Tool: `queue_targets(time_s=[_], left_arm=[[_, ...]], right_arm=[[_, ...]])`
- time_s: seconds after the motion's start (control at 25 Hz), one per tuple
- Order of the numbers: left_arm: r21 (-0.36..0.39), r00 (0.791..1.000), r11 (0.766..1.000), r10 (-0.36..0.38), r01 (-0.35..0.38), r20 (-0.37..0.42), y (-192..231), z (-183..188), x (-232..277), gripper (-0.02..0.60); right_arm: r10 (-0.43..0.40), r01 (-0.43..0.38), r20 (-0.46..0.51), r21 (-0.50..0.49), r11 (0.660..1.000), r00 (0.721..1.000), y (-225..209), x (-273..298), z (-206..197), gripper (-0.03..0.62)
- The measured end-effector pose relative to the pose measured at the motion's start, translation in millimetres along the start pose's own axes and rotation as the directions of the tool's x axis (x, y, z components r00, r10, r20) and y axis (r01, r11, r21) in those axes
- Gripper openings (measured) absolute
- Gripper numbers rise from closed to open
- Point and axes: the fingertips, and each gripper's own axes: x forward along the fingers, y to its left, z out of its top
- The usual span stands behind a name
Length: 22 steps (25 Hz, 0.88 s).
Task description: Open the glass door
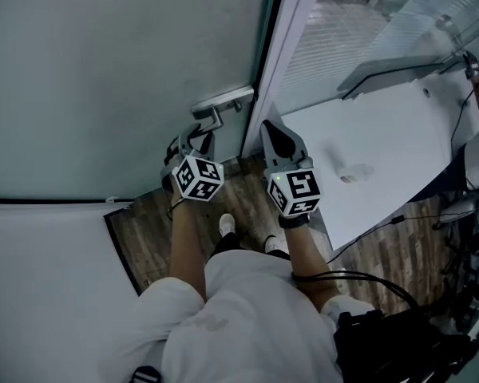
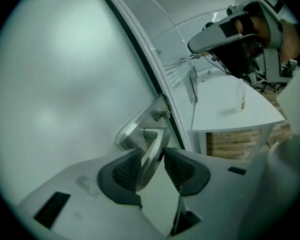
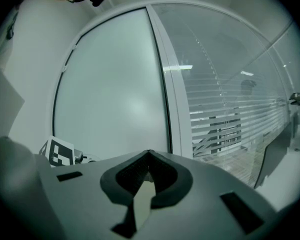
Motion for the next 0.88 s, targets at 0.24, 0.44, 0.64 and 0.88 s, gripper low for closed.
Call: queue_targets(time_s=[0.24, 0.44, 0.64, 0.88], left_arm=[[-0.017, 1.000, 1.000, -0.003, 0.003, 0.003, -1, -1, 0, 0.143], [-0.017, 0.997, 1.000, 0.010, -0.009, 0.071, -1, 0, -2, 0.143], [-0.100, 0.996, 0.992, -0.083, 0.081, -0.013, 0, -4, 2, 0.137], [-0.107, 0.999, 0.993, -0.048, 0.049, 0.010, 1, -2, -1, 0.138]], right_arm=[[-0.005, 0.005, -0.014, 0.015, 1.000, 1.000, -1, -3, -12, 0.003], [-0.012, 0.013, -0.024, 0.022, 1.000, 1.000, -3, -10, -18, 0.003], [-0.038, 0.039, -0.034, 0.030, 0.999, 0.999, -13, -18, -24, 0.003], [-0.070, 0.072, -0.041, 0.030, 0.997, 0.997, -25, -35, -23, 0.003]])
